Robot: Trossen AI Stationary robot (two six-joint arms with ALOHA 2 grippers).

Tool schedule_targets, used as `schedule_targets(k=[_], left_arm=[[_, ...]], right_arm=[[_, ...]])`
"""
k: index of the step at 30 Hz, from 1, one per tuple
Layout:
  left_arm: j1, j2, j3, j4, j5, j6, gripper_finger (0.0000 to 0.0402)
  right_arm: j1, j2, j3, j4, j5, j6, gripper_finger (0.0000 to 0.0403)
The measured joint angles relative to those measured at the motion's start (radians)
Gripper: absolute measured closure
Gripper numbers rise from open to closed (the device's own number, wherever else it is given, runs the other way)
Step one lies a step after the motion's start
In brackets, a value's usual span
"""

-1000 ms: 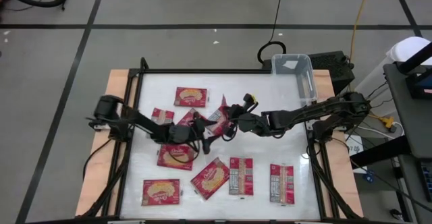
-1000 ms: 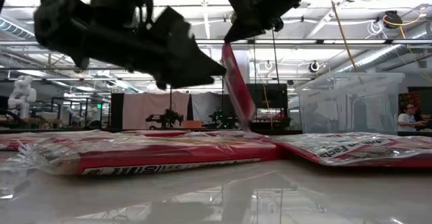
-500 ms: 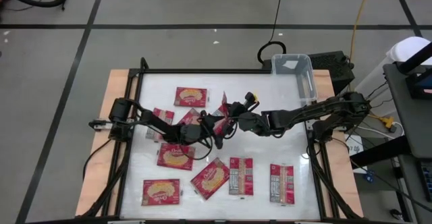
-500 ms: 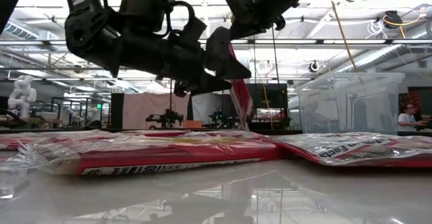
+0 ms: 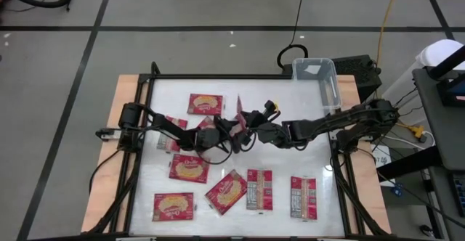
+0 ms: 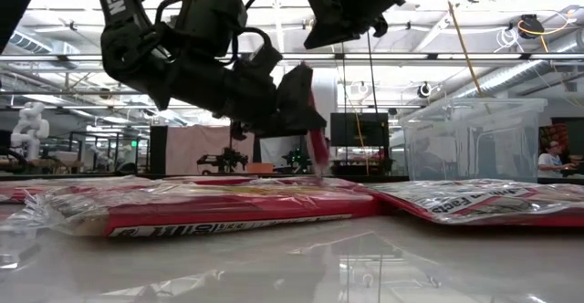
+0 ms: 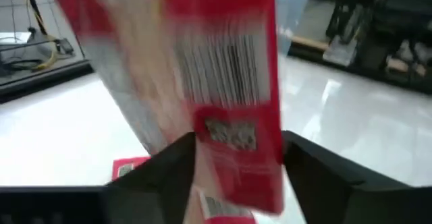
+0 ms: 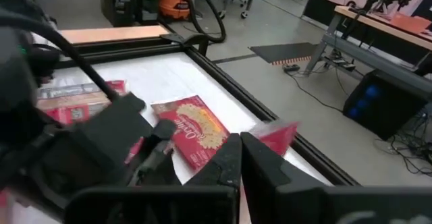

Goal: Sort popcorn bags into baskets
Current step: Put the red popcorn bag into the transparent container

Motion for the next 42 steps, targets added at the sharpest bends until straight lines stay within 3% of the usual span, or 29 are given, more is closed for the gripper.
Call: schedule_targets(k=[9, 15, 19, 24, 31, 34, 38, 42], left_arm=[[-0.002, -0.079, 0.0, -0.19, 0.001, 0.141, 0.0387], [-0.001, -0.138, 0.0, -0.294, 0.005, 0.264, 0.0397], [0.011, -0.149, 0.0, -0.34, 0.037, 0.284, 0.0398], [0.015, -0.148, 0.0, -0.346, 0.105, 0.282, 0.0399], [0.009, -0.148, 0.0, -0.348, 0.13, 0.325, 0.04], [0.012, -0.148, 0.0, -0.348, 0.147, 0.325, 0.04], [0.011, -0.148, 0.0, -0.348, 0.154, 0.325, 0.04], [0.01, -0.148, 0.0, -0.353, 0.159, 0.326, 0.04]], right_arm=[[0.034, 0.0, 0.0, -0.084, -0.004, 0.02, 0.0403], [0.034, -0.01, 0.0, -0.158, -0.077, 0.029, 0.0402], [0.035, -0.051, 0.002, -0.299, -0.115, 0.065, 0.0384], [0.049, -0.121, 0.001, -0.452, -0.177, 0.102, 0.0322], [0.017, -0.234, 0.002, -0.478, -0.294, -0.03, 0.0211], [-0.03, -0.222, 0.002, -0.464, -0.433, -0.015, 0.0177], [-0.05, -0.163, 0.001, -0.504, -0.462, -0.054, 0.016], [-0.08, -0.094, 0.001, -0.523, -0.495, -0.086, 0.0167]])
